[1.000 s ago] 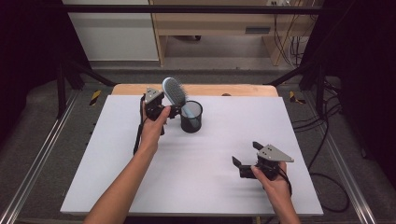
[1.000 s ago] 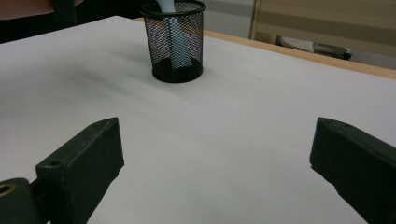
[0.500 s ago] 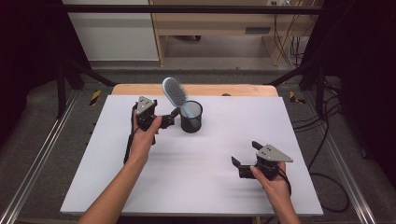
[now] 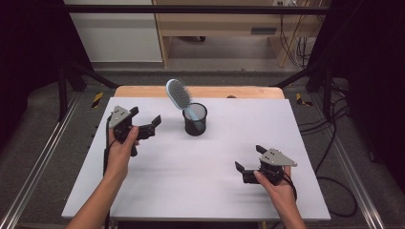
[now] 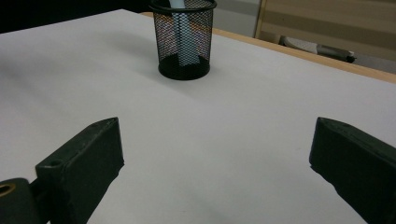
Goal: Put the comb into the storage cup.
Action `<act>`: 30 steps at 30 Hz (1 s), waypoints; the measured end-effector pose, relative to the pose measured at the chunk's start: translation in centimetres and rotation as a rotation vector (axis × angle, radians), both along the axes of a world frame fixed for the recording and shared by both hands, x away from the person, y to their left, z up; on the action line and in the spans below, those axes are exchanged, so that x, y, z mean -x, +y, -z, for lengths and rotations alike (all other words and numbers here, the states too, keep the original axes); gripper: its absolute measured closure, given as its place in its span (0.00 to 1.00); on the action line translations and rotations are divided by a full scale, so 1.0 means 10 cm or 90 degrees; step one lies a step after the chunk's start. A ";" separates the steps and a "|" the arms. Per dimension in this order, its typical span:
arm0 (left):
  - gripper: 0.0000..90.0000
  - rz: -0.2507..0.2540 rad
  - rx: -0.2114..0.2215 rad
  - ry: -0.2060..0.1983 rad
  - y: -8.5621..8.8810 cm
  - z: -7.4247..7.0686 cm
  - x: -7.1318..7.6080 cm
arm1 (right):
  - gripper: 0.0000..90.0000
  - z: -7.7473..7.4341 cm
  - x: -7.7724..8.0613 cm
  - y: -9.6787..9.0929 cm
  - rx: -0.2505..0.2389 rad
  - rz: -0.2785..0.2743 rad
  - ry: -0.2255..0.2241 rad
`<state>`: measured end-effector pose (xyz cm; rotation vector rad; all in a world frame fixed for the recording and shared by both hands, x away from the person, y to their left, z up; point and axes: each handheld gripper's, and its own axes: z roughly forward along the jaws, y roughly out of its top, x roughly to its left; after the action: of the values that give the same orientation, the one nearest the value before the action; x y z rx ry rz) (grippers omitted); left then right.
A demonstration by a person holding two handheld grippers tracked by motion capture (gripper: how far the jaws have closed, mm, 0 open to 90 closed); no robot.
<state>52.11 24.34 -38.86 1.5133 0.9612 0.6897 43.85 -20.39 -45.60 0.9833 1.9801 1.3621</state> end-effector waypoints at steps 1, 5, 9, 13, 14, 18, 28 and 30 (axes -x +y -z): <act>0.02 -0.003 0.000 -0.003 0.06 0.00 0.03 | 0.04 0.00 0.00 0.00 0.001 0.001 -0.001; 0.02 -0.016 0.001 -0.012 0.28 0.01 0.16 | 0.04 0.01 0.00 -0.02 0.004 0.006 0.000; 0.02 -0.030 -0.045 -0.025 0.46 0.01 0.29 | 0.04 0.01 0.01 -0.04 0.005 0.011 -0.003; 0.02 -0.034 -0.044 -0.033 0.62 -0.02 0.44 | 0.04 0.01 0.02 -0.04 0.012 0.015 -0.004; 0.02 -0.036 -0.049 -0.036 0.66 -0.02 0.47 | 0.04 0.01 0.02 -0.04 0.012 0.016 -0.005; 0.02 -0.037 -0.064 -0.042 0.78 -0.03 0.60 | 0.05 0.01 0.02 -0.05 0.015 0.016 -0.004; 0.02 -0.050 -0.021 -0.049 1.02 0.07 0.80 | 0.05 0.00 0.02 -0.12 0.000 0.025 -0.005; 0.02 -0.053 -0.010 -0.051 1.06 0.10 0.83 | 0.05 0.00 0.03 -0.14 -0.003 0.029 -0.007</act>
<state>43.81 34.97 -39.85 1.4547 0.9639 0.8130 43.57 -21.81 -45.58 1.0139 1.9357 1.3459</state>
